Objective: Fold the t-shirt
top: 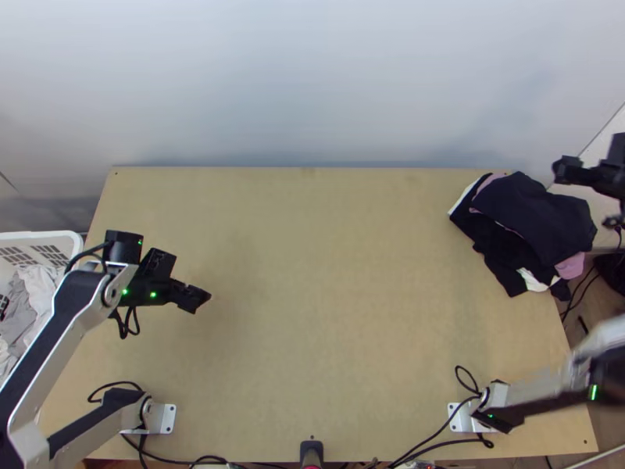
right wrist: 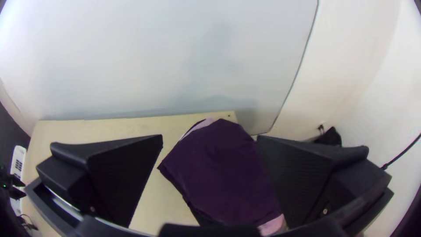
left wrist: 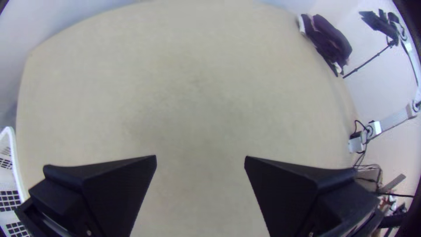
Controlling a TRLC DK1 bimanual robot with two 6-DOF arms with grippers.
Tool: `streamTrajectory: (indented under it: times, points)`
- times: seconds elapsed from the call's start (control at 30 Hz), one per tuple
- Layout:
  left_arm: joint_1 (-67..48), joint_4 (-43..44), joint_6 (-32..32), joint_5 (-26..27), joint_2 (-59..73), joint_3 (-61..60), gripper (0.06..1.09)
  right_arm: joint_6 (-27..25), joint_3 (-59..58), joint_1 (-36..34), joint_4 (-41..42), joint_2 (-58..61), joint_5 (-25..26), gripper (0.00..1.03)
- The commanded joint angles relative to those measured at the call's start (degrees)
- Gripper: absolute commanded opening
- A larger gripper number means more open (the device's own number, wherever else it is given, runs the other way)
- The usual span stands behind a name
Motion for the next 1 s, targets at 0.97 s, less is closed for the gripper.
streamTrajectory:
  times: [0.97]
  points:
    - [-2.1, 46.7, 6.7, -19.4, -63.8, -45.0, 1.04, -7.8, -90.0, 30.9, 45.7, -90.9, 27.4, 0.98]
